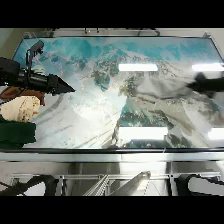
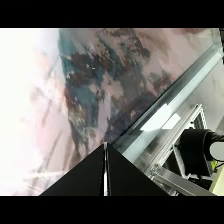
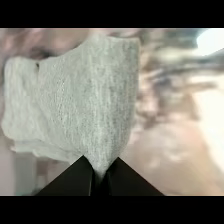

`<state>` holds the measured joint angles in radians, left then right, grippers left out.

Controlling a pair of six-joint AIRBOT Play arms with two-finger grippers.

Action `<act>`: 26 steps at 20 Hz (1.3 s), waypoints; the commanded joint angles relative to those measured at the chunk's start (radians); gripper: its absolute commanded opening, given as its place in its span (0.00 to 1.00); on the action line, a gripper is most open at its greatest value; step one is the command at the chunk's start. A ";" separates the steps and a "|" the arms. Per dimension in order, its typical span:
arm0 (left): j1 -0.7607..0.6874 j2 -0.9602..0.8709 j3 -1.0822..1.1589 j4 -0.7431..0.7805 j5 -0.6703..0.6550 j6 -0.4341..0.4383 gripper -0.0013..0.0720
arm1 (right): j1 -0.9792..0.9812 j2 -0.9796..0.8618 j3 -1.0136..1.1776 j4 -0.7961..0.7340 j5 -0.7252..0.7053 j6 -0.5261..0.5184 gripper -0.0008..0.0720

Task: Fold the shirts.

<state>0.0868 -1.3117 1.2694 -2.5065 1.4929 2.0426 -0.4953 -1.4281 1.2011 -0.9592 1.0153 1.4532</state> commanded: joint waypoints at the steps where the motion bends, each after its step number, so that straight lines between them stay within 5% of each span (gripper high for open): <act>1: 0.000 0.001 0.000 0.001 -0.002 -0.001 0.04 | -0.326 0.068 -0.006 -0.343 0.125 0.093 0.03; 8: 0.000 0.001 0.000 0.001 -0.011 -0.001 0.04 | -0.736 0.042 -0.181 -0.456 0.081 0.045 0.03; 14: 0.000 0.001 0.000 0.000 -0.036 -0.002 0.04 | -0.848 0.053 -0.248 -0.454 0.045 0.011 0.03; 15: 0.000 0.001 0.000 0.000 -0.037 -0.001 0.04 | -0.847 0.063 -0.247 -0.451 0.079 0.012 0.12; 17: 0.000 0.001 0.000 -0.002 -0.036 -0.001 0.04 | -0.841 0.080 -0.231 -0.451 0.208 0.013 0.90; 20: 0.000 0.001 0.001 -0.004 -0.036 -0.001 0.04 | -0.836 0.128 -0.197 -0.433 0.414 0.063 0.89; 22: 0.000 0.002 0.011 -0.008 -0.033 0.019 0.04 | -0.827 0.182 -0.197 -0.264 0.465 0.054 0.84; 23: 0.000 0.005 0.027 -0.007 -0.034 0.042 0.04 | -0.801 0.213 -0.197 -0.127 0.466 -0.021 0.46; 24: 0.000 0.019 0.037 -0.007 -0.048 0.045 0.04 | -0.762 0.243 -0.198 -0.016 0.456 -0.068 0.31; 25: 0.002 0.041 0.037 -0.006 -0.068 0.045 0.04 | -0.699 0.277 -0.198 0.085 0.449 -0.109 0.27; 26: 0.008 0.073 0.025 -0.006 -0.087 0.044 0.04 | -0.628 0.311 -0.198 0.161 0.433 -0.143 0.05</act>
<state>0.0887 -1.2831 1.2926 -2.5118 1.4429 2.0708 -1.2381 -1.1973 1.0008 -1.0843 1.4220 1.4155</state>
